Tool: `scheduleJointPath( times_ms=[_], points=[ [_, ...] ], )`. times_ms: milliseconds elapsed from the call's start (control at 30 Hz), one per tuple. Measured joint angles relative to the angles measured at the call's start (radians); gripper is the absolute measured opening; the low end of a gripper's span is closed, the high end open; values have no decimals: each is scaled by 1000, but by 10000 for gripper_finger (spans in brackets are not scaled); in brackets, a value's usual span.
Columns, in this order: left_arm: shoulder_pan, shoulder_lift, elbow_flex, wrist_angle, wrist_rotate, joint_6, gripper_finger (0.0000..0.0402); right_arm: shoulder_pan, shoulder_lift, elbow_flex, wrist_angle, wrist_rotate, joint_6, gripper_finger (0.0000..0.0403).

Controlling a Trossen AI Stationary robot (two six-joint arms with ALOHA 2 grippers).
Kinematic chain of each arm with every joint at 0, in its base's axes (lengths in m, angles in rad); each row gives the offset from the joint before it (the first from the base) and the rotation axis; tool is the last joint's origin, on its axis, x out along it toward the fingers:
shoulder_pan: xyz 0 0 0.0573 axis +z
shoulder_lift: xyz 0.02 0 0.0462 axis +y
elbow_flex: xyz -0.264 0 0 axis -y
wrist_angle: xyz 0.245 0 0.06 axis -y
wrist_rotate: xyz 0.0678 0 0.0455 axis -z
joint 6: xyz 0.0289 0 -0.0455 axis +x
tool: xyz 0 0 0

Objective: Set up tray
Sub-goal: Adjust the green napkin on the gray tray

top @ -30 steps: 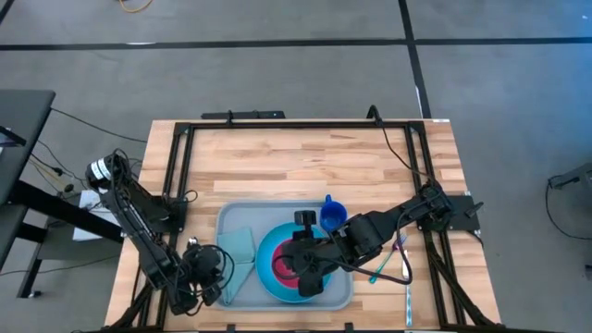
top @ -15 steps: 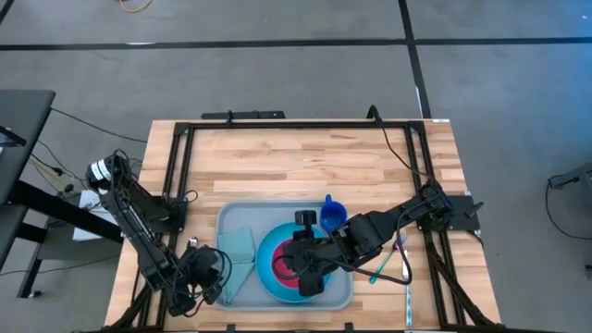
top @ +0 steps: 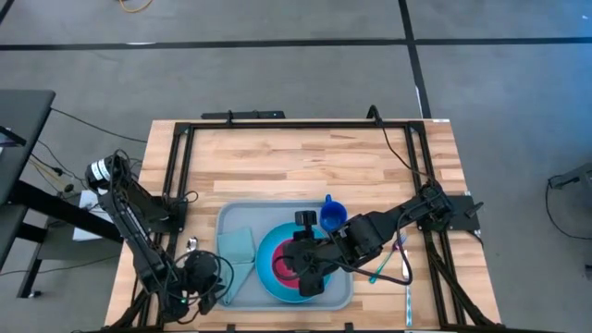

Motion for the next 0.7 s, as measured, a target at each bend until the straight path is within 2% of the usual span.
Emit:
scheduleJointPath(
  times_ms=[300, 433, 700],
  points=[
    [6, 0, 0, -1, 15, 6, 103, -1, 0, 0, 0, 0, 0, 102],
    [28, 0, 0, -8, 12, -68, 103, -1, 0, 0, 0, 0, 0, 102],
    [50, 0, 0, -13, -10, 30, 103, -1, 0, 0, 0, 0, 9, 102]
  ],
)
